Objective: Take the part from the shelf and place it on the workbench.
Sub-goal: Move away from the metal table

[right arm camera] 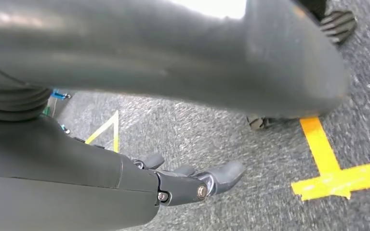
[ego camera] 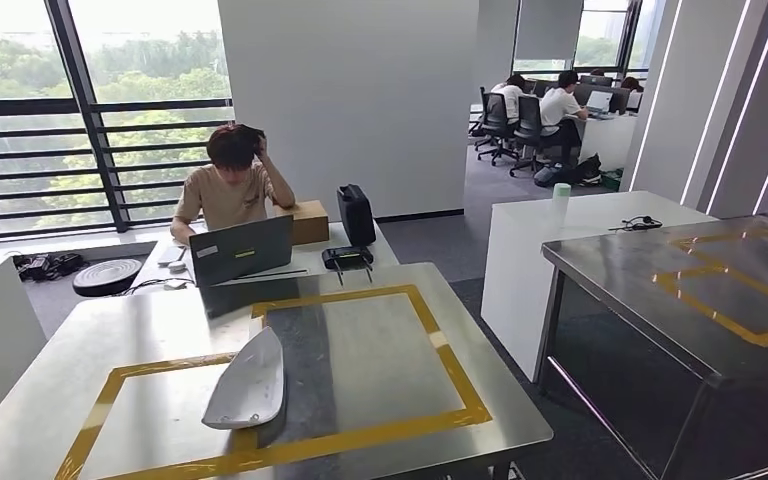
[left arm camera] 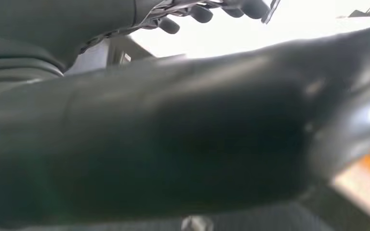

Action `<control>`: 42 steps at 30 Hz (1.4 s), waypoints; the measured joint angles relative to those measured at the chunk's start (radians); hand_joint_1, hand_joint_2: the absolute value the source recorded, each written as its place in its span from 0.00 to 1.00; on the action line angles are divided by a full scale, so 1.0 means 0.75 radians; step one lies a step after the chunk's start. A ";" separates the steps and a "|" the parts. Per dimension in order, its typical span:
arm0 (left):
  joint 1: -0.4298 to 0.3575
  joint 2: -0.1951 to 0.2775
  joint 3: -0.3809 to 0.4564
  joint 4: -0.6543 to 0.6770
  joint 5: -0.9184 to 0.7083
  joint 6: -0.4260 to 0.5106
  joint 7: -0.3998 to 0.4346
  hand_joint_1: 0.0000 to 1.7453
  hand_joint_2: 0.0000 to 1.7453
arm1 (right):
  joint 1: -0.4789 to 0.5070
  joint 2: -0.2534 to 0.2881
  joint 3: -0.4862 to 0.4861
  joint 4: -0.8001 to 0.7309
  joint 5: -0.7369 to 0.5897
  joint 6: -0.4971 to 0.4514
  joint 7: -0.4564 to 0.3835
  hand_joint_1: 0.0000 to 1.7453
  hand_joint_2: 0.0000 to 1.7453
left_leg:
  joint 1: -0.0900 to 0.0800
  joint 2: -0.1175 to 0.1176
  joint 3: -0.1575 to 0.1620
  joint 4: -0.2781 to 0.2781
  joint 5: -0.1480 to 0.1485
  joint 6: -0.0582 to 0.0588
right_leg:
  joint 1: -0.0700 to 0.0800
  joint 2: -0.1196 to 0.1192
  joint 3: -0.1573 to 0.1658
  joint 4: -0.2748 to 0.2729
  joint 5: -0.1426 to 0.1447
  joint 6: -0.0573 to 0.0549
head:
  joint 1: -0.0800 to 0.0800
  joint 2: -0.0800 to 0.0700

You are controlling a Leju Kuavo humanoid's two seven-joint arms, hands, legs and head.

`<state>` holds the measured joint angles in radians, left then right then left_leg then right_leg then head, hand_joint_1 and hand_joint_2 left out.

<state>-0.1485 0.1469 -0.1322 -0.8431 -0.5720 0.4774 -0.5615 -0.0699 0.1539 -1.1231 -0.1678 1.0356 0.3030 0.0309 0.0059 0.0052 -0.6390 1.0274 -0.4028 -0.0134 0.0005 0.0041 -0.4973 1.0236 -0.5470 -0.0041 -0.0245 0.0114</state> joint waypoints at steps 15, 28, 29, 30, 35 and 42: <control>-0.020 -0.198 0.139 0.547 0.146 -0.011 0.091 0.00 0.00 | 0.000 0.003 -0.002 0.003 0.015 -0.003 -0.011 0.00 0.00 | -0.010 -0.005 0.240 -0.025 -0.209 0.001 | 0.006 -0.022 -0.201 0.004 0.198 -0.016 | -0.004 0.000; 0.050 -0.214 0.239 0.799 0.273 -0.212 0.764 0.00 0.00 | 0.003 -0.008 0.000 0.004 0.056 0.000 0.003 0.00 0.00 | -0.008 0.010 0.026 0.001 -0.042 0.035 | -0.006 -0.004 -0.035 0.099 0.019 0.020 | 0.000 0.000; 0.072 -0.215 0.269 0.814 0.318 -0.236 0.881 0.00 0.00 | 0.002 -0.010 0.000 0.004 0.057 0.000 0.013 0.00 0.00 | -0.008 0.012 0.019 0.005 -0.033 0.027 | -0.003 0.000 0.007 0.030 0.006 0.014 | 0.000 0.000; 0.092 -0.219 0.301 0.826 0.354 -0.252 0.981 0.00 0.00 | 0.002 -0.012 0.001 0.004 0.054 0.000 0.020 0.00 0.00 | -0.007 0.013 0.015 0.006 -0.023 0.019 | 0.001 0.002 0.025 -0.007 -0.009 0.007 | 0.001 0.000; 0.150 -0.243 0.393 0.861 0.378 -0.277 1.139 0.00 0.00 | -0.002 -0.025 0.004 0.004 0.070 0.000 0.043 0.00 0.00 | 0.000 0.000 -0.025 0.088 -0.110 -0.016 | -0.004 -0.020 -0.019 -0.032 0.048 -0.041 | -0.001 0.000; 0.154 -0.271 0.431 0.874 0.378 -0.281 1.058 0.00 0.00 | -0.007 -0.041 0.039 0.004 0.122 0.000 0.046 0.00 0.00 | 0.013 -0.002 0.098 0.230 -0.176 -0.031 | 0.001 -0.031 -0.163 -0.009 0.155 -0.031 | -0.003 0.000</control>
<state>-0.0330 -0.0567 0.1913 -0.1876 -0.2882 0.2665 0.2317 -0.0751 0.1232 -1.0942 -0.1649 1.1272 0.3028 0.0652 0.0158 0.0036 -0.5656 1.1996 -0.5346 -0.0367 0.0013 -0.0190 -0.6197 1.0170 -0.4307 -0.0272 -0.0266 0.0115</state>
